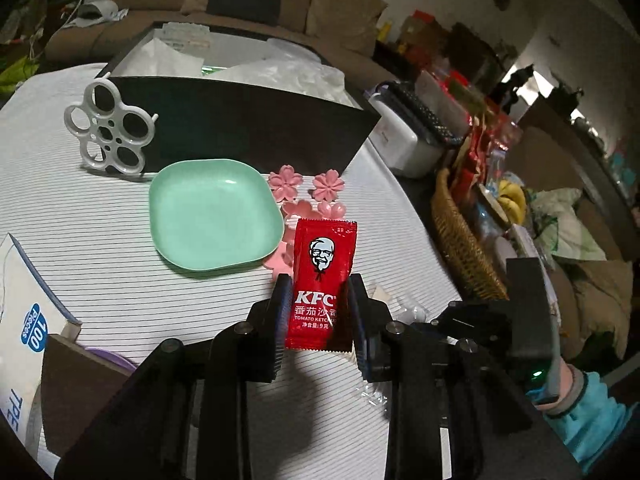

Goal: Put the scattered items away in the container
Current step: 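Drop the KFC packet into the green dish with left tool while right tool grasps red packet, then release the small red packet into the green dish with the right tool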

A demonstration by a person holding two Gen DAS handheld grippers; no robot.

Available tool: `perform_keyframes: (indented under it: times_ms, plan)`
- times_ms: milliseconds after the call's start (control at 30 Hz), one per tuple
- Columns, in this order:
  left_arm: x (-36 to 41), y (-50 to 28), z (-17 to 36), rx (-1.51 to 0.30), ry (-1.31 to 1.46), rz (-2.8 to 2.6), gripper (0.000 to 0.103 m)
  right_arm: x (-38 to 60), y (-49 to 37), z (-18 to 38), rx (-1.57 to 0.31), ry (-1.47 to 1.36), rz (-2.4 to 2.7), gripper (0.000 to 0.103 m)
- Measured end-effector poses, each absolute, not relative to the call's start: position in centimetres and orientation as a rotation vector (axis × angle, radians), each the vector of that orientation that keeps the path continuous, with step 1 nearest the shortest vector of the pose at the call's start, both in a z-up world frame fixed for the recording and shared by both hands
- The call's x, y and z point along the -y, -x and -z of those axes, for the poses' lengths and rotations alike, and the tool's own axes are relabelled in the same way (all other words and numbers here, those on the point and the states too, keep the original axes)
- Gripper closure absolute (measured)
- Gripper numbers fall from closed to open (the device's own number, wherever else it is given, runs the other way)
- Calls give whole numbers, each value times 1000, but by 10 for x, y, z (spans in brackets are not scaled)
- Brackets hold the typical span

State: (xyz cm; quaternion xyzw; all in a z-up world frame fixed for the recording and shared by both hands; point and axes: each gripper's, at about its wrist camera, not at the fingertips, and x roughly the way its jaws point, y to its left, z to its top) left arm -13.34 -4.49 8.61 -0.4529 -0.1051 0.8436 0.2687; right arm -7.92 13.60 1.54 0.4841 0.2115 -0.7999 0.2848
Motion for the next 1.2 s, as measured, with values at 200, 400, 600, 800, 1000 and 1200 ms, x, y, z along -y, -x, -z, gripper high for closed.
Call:
perform_keyframes:
  times_ms: [200, 400, 600, 800, 1000, 1200]
  plan:
    - [50, 133, -89, 296, 1226, -2279, 77, -138, 83, -12, -553, -1284, 2131, 71]
    - [62, 144, -98, 316, 1227, -2304, 77, -141, 87, -23, -433, -1263, 2134, 73]
    - [70, 183, -91, 313, 1302, -2375, 77, -154, 91, -63, -220, -1172, 2212, 73]
    - [49, 230, -55, 178, 1503, -2391, 74, -163, 97, -76, -140, -1141, 2251, 72]
    - [71, 224, -71, 296, 1503, -2409, 50, -167, 101, -81, -103, -1133, 2249, 72]
    - [107, 177, -106, 373, 1382, -2475, 42, -147, 120, -89, -88, -1136, 2229, 72]
